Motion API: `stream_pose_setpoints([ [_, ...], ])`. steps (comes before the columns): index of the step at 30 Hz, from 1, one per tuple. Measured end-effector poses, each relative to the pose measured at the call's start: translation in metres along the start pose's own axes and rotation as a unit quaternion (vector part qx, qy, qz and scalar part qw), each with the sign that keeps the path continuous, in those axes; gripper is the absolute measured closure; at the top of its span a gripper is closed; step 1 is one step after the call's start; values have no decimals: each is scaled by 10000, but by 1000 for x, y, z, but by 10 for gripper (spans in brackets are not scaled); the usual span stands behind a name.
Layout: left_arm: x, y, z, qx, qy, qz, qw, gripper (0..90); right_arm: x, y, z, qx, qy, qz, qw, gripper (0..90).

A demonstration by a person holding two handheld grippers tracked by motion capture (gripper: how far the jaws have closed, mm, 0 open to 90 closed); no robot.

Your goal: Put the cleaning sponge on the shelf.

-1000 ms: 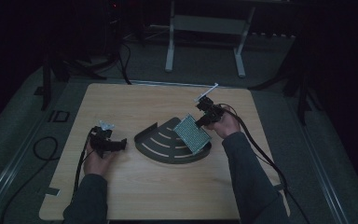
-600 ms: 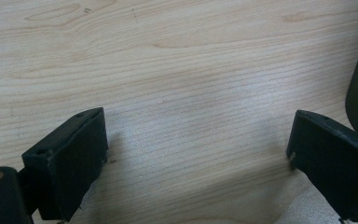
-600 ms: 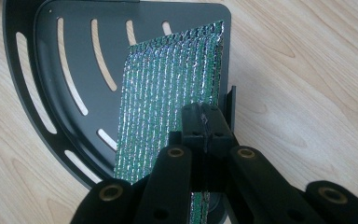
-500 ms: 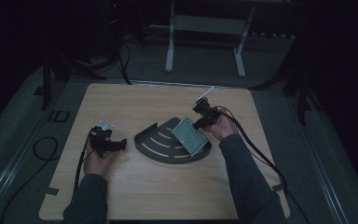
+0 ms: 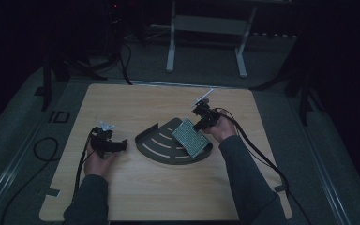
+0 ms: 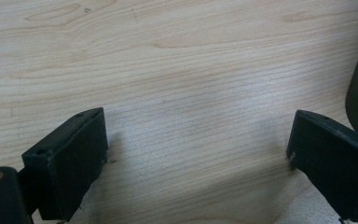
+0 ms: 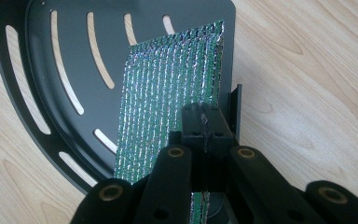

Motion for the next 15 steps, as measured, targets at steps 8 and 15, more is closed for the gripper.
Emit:
stream_pose_setpoints([
  [8,0,0,0,0,-7,-1,10000,55,-4,-4,2,-51,-45,-76,9999,897],
  [15,0,0,0,-4,4,-1,10000,56,-10,-12,6,-38,-82,-151,9998,897],
])
Point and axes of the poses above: each handheld gripper's, and its own axes: y roughly backward along the jaws, x roughly out of its top, z roughly to its right, the point moved 8 cm from there along -y, roughly forward along the jaws, and after that the axes turned 11 degrees about -y, right-handed, at the moved point
